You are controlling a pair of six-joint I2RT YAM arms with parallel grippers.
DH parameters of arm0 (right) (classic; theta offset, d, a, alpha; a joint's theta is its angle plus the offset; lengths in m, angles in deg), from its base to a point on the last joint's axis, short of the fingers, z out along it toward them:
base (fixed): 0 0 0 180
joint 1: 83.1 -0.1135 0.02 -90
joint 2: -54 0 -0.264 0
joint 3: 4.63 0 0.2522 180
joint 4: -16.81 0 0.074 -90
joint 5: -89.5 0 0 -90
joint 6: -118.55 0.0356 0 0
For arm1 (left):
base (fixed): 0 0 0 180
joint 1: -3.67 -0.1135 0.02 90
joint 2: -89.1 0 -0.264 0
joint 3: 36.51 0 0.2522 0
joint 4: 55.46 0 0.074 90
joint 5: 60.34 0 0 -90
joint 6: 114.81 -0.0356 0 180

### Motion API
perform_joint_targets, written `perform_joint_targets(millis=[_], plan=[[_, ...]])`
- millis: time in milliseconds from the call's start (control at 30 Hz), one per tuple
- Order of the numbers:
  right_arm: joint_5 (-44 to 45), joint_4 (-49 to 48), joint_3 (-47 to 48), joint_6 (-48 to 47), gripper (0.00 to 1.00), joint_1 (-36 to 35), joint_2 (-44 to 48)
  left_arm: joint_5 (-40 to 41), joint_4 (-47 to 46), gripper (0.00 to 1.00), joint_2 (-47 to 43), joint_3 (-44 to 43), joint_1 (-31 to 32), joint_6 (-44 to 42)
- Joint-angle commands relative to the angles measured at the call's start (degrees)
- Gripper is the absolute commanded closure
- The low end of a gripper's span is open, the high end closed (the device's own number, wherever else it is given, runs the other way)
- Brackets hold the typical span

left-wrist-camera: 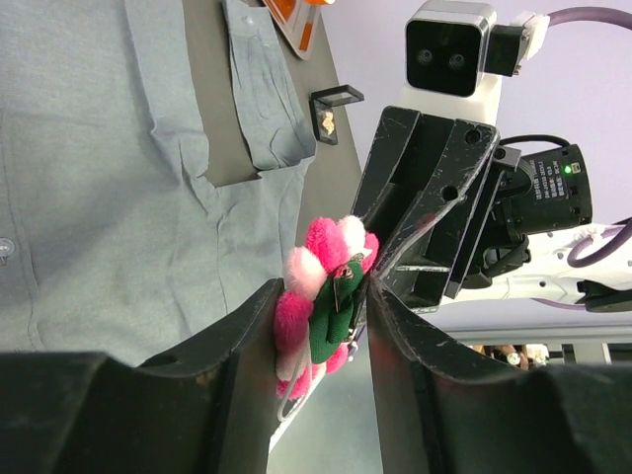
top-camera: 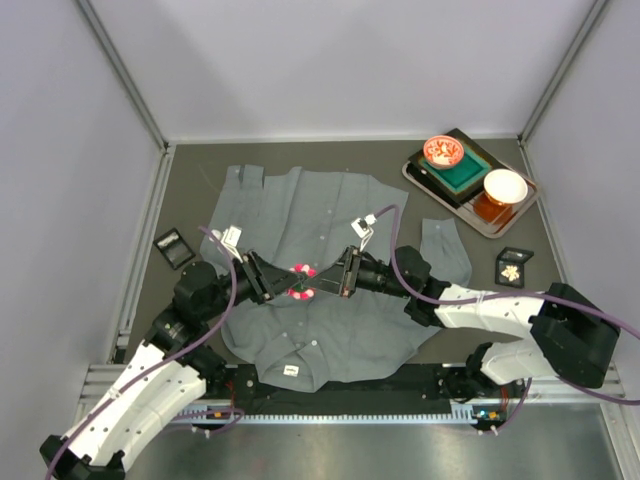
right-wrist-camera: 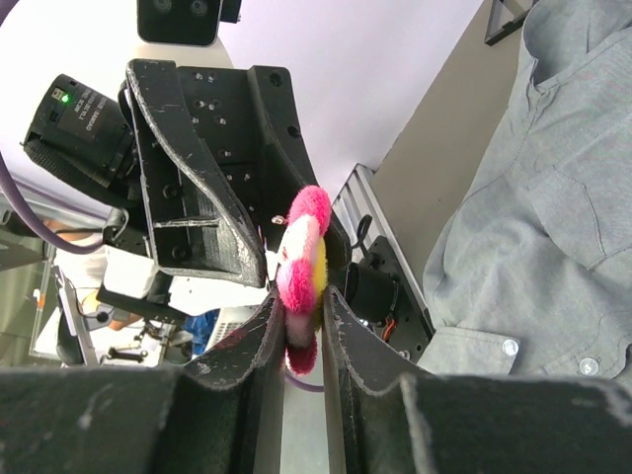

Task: Remove the brooch from the garment
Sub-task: Close the brooch.

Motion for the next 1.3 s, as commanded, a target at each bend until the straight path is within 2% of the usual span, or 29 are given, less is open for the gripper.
perform_joint_targets(millis=[0,300,500,567,833,1133,1233,1267], plan=[[0.7,-3.5,1.3,-0.5,1.00,-0.6,2.1,0.8,-0.3,0.55,-1.2,-1.6,0.0,-0.8],[1.8,-3.4,0.3,-0.9,1.00,-0.5,3.0,1.6,2.2,0.54,-2.0,-1.7,0.0,-1.0],[2.0,-3.4,-0.2,-1.0,1.00,-0.5,3.3,1.7,3.6,0.42,-4.5,-1.5,0.0,-0.7],[1.9,-3.4,-0.4,-0.9,1.00,-0.4,3.4,2.1,4.0,0.41,-6.1,-1.3,0.0,-0.5],[1.3,-3.6,-0.1,-0.8,1.00,-0.2,3.4,2.3,3.6,0.43,-7.9,0.3,0.0,1.4],[-0.9,-4.6,0.5,-0.7,1.00,-0.2,2.7,2.0,0.9,0.66,-3.5,1.0,0.0,2.6],[-2.3,-5.5,0.8,-0.5,1.00,-0.2,2.0,1.9,-0.5,0.78,-2.8,1.6,0.0,2.9],[-2.7,-4.8,1.1,-0.5,0.98,-0.3,1.9,1.3,-1.1,0.87,-2.6,1.7,0.0,3.2]])
